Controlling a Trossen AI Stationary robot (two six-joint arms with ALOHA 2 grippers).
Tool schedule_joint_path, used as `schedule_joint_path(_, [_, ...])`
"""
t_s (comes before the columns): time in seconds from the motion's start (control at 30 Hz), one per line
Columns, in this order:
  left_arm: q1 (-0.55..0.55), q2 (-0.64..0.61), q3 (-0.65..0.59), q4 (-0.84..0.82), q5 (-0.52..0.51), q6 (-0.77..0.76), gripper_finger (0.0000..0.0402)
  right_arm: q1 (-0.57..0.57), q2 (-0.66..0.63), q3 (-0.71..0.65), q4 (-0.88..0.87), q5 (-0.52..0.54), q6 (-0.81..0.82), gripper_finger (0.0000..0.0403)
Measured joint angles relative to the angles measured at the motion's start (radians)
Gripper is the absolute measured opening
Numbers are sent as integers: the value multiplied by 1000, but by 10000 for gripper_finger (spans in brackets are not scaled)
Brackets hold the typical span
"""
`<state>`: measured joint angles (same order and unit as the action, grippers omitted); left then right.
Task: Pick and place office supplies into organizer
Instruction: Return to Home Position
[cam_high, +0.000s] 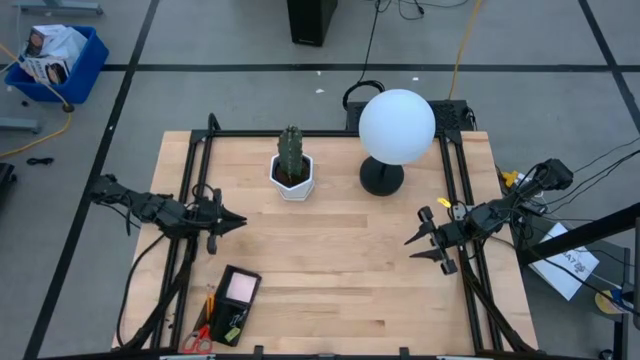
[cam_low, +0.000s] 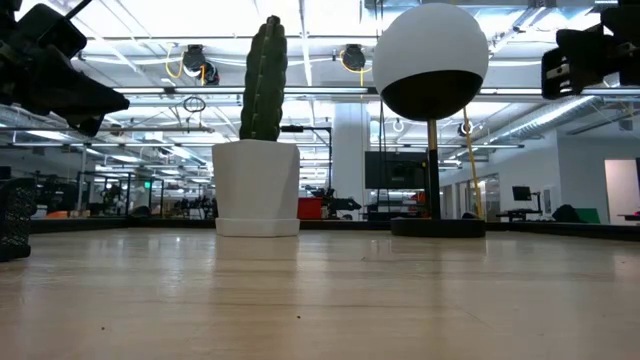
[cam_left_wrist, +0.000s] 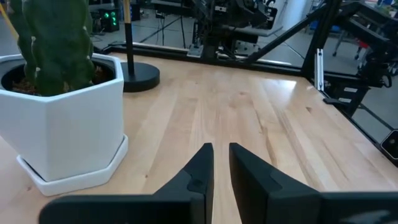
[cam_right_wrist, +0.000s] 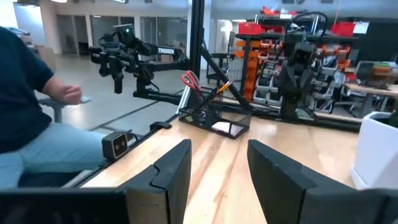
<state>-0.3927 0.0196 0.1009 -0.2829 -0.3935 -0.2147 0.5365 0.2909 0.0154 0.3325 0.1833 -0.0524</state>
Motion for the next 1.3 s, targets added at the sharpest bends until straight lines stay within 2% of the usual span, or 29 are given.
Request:
schedule_joint_path(0.1, [0,0,0,0,0,0,51,-2,1,0,74,44,-80,153])
schedule_joint_path(0.17, [0,0,0,0,0,0,53,-23,1,0,117,161,-76,153])
schedule_joint_path(0.23, [0,0,0,0,0,0,56,-62,6,0,86,302,-22,153])
schedule_joint_path(0.3, [0,0,0,0,0,1,57,-109,12,0,8,334,31,153])
schedule_joint_path(0.37, [0,0,0,0,0,1,56,-158,12,0,-49,248,65,153])
schedule_joint_path(0.53, [0,0,0,0,0,1,49,-335,11,0,-26,28,78,153])
schedule_joint_path(0.73, [0,0,0,0,0,1,41,-523,12,0,-17,-93,91,153])
schedule_joint_path(0.9, [0,0,0,0,0,1,40,-557,16,0,-85,-107,16,153])
schedule_joint_path(1.1, [0,0,0,0,0,1,40,-539,28,0,-100,-109,142,153])
schedule_joint_path(1.3, [0,0,0,0,0,1,40,-535,28,0,-98,-108,172,153])
